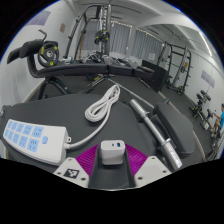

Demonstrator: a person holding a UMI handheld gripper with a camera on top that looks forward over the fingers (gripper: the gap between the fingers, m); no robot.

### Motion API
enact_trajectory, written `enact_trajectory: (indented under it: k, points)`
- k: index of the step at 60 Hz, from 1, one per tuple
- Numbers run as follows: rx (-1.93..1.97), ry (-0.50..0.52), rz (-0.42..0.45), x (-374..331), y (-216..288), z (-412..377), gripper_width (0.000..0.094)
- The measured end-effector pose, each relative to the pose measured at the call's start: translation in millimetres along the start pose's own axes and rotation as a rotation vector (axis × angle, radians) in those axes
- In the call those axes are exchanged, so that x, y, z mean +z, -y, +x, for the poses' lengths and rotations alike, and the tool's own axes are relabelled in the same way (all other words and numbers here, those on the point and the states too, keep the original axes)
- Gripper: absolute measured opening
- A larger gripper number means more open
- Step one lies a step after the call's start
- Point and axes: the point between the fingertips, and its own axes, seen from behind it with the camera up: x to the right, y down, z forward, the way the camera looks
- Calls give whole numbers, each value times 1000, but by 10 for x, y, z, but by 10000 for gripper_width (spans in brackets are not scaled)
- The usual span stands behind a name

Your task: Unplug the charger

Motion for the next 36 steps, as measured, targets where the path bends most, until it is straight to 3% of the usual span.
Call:
enact_trajectory:
  k: [2,4,6,10,24,36]
  points:
    - [15,5,-6,-17,1,-26,734]
    - [28,14,5,-106,17,-45,851]
    - [43,14,22,-232,47,-48,801]
    - [54,7,59,-574,126,-33,869]
    - [63,70,190,-2617,397,-302,855]
    - [91,141,235,-4183,189,-596,855]
